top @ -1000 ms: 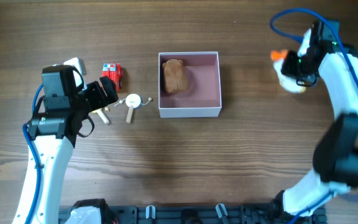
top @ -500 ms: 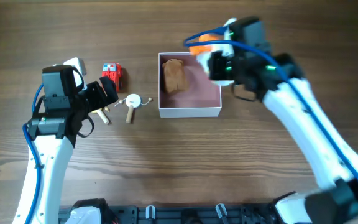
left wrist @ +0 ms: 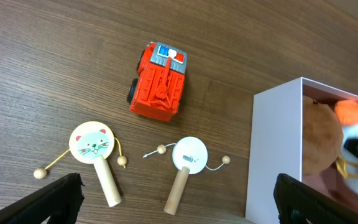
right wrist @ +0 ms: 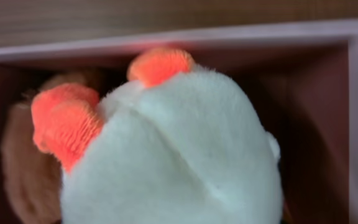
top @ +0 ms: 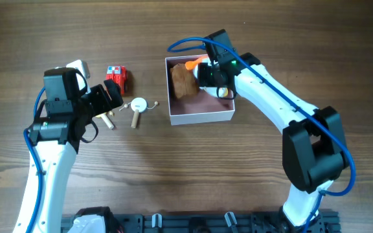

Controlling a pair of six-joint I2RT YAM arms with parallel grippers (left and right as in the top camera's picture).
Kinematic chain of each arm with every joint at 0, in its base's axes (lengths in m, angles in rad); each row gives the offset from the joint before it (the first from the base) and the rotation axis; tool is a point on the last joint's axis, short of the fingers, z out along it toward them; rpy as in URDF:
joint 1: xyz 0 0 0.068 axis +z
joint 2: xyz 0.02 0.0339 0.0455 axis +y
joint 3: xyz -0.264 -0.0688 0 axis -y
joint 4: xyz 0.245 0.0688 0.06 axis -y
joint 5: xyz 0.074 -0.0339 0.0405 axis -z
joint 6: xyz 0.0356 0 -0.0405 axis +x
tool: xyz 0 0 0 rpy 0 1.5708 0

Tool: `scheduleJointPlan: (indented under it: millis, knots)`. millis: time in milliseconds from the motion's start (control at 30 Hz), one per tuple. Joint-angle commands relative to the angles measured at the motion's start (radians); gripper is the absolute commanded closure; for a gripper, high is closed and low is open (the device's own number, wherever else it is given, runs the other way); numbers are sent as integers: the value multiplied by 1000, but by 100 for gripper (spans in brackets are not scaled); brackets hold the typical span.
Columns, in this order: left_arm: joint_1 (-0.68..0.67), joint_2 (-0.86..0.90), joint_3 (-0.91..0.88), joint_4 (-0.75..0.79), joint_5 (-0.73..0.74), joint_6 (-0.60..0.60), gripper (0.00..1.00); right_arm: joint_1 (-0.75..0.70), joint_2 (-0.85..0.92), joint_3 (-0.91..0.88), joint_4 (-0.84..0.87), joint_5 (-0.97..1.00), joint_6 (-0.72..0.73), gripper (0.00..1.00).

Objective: Pack container
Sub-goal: 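Carry the duck plush into the box beside the brown plush, release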

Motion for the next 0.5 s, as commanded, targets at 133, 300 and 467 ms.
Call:
scheduleJointPlan:
  millis: [133,300,467]
  knots:
    - [6,0,19,1,-3,21,0,-1,-155,9,57,63,-79,23]
    - [6,0,19,1,-3,21,0,-1,-205,9,-18,62,-90,32]
    - [5,0,19,1,-3,21,0,-9,-219,9,-93,133,-92,28]
